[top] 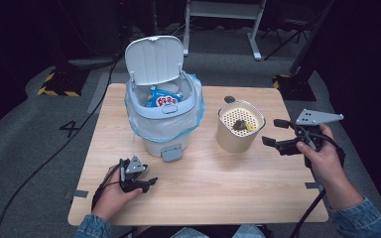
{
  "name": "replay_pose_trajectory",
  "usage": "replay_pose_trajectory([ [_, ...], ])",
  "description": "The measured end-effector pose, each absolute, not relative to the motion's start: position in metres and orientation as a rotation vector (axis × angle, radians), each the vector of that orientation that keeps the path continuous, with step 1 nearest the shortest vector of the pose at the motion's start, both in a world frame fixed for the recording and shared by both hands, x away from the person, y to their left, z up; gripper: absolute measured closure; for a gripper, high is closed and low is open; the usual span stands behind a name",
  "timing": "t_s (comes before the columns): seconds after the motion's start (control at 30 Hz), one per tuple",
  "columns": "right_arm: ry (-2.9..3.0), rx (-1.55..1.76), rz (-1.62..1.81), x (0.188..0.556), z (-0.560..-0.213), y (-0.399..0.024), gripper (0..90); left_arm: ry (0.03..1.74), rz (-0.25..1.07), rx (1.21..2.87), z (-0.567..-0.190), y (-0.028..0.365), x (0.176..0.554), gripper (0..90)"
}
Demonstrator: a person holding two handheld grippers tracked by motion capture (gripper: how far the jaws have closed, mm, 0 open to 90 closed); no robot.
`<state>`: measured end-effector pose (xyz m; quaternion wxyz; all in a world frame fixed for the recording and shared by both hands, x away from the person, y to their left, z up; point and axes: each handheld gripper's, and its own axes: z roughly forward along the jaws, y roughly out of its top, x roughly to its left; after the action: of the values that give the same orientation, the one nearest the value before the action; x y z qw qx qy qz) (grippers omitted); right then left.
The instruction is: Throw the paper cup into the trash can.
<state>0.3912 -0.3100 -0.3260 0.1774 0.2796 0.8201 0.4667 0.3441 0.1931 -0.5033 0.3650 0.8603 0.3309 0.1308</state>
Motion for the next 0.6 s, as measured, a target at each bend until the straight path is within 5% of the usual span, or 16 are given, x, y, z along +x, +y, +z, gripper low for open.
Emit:
replay_pose_trajectory([
  [0.6, 2.32, 0.966, 1.178, 0.384, -0.411, -0.342, 19.9, 0.862, 0.325, 2.206, -0.504, 0.192, 0.345, 36.7],
])
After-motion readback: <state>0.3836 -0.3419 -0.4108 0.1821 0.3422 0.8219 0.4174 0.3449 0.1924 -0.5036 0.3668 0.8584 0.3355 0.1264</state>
